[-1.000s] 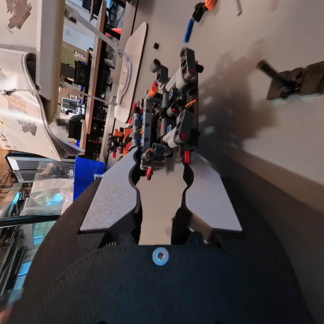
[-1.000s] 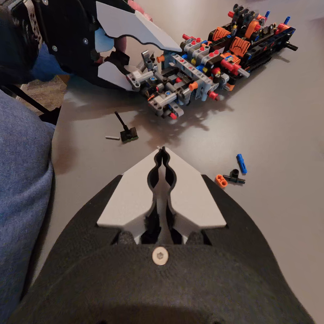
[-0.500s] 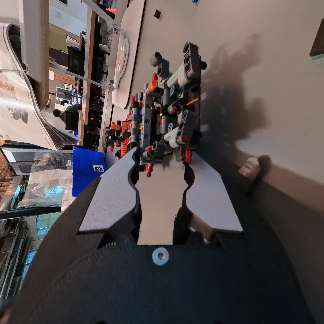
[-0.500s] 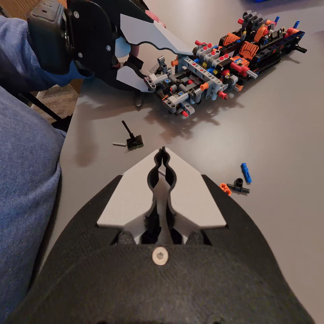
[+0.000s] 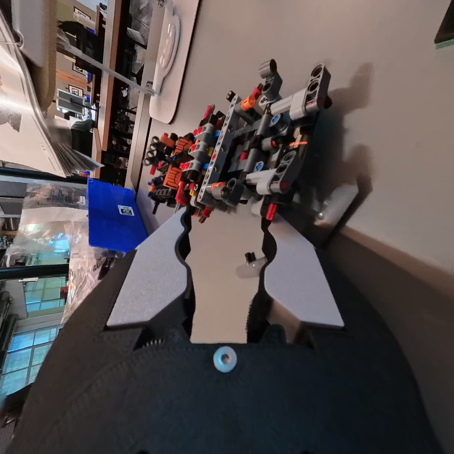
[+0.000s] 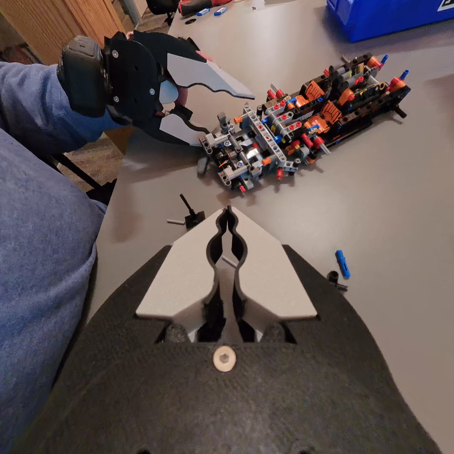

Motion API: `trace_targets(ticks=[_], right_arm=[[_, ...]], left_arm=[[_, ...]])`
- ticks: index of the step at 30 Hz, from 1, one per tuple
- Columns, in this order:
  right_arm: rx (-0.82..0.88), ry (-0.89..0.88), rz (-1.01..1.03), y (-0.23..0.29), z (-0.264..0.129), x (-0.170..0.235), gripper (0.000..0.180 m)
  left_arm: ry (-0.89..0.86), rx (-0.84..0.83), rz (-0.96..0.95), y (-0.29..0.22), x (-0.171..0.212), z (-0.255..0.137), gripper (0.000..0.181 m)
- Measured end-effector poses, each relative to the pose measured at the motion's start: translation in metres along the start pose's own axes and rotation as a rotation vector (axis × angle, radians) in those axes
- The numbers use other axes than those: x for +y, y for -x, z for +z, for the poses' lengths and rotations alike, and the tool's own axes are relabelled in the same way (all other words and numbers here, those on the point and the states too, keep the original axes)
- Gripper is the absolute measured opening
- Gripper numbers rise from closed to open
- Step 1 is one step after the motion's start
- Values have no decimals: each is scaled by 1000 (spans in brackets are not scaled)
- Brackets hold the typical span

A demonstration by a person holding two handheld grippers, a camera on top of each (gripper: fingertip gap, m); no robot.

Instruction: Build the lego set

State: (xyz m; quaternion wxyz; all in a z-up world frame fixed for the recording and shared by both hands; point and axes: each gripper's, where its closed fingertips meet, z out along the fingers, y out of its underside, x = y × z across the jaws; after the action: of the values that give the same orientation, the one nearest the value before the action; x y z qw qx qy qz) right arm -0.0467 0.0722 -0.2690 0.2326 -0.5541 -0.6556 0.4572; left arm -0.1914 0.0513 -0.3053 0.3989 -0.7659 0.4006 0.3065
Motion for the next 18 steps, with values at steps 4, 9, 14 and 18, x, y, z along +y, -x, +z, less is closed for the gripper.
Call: trace_targets(ticks=[4, 9, 14, 18], right_arm=[[-5, -3, -25, 1, 4, -9, 0], [5, 59, -77, 1, 4, -5, 0], [38, 198, -163, -8, -10, 18, 0], [14, 258, -224, -1, -10, 31, 2]], left_arm=[[40, 1, -8, 0, 8, -6, 55], [97, 19, -27, 4, 20, -12, 63], [103, 49, -57, 3, 27, -19, 67], [93, 58, -91, 2, 31, -23, 67]])
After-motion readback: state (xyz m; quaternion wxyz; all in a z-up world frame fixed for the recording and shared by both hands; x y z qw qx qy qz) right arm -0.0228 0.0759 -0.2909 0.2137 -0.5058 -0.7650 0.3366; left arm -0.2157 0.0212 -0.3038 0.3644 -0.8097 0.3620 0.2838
